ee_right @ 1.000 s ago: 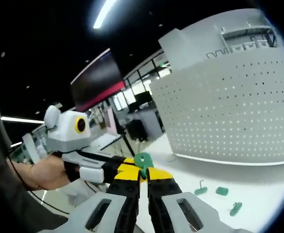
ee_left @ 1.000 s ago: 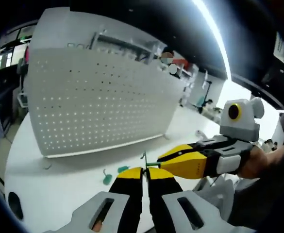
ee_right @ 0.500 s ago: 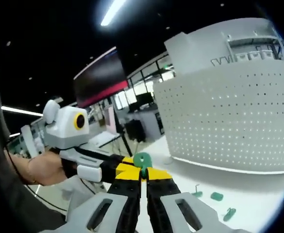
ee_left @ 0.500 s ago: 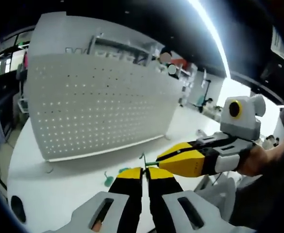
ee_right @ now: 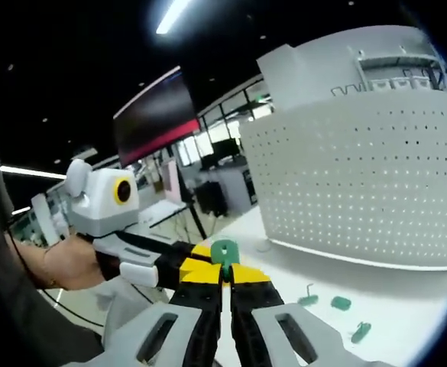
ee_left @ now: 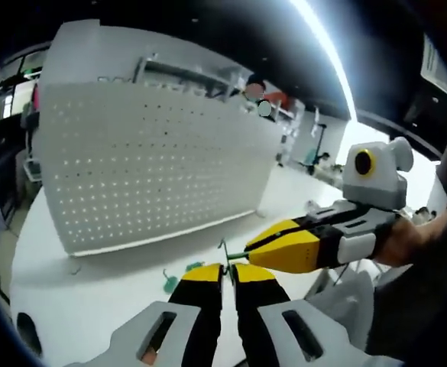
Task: Insert the hook assembly into the mounting plate slot until the hook locks in place.
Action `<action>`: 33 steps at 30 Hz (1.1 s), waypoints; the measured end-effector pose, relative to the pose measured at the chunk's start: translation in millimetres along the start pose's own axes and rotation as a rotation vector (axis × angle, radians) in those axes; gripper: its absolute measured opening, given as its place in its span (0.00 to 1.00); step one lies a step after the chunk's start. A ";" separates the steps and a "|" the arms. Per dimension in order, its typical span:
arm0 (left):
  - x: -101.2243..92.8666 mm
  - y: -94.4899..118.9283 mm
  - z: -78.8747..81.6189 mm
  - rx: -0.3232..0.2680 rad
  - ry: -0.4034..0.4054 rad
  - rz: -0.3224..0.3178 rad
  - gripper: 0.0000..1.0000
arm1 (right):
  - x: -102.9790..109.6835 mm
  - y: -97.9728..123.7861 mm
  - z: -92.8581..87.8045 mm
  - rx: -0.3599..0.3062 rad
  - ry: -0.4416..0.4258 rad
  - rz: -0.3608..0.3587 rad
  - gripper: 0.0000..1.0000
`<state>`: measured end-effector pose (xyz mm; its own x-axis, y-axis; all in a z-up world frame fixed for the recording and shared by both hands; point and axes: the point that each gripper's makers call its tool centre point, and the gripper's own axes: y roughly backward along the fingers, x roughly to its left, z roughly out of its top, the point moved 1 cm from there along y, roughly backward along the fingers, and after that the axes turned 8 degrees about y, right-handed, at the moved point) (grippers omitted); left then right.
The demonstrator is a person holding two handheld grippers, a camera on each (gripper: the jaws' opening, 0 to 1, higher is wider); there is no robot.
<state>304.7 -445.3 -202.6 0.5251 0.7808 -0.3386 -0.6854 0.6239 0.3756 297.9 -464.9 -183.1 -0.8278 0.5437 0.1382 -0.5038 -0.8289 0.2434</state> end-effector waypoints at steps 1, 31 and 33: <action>-0.3 -0.2 -1.1 0.006 -0.023 0.000 0.05 | 0.5 0.2 -0.3 0.001 0.006 0.000 0.00; -20.8 -4.3 -13.8 0.026 -0.038 -0.083 0.91 | -3.4 2.0 -6.8 0.015 0.024 -0.008 0.00; -22.7 -5.1 -13.1 0.019 -0.027 -0.087 0.96 | -4.1 2.3 -6.8 0.016 0.025 -0.010 0.00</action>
<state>289.7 -466.6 -208.1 0.5959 0.7239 -0.3475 -0.6269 0.6899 0.3620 298.4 -470.0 -189.7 -0.8289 0.5480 0.1118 -0.5078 -0.8212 0.2602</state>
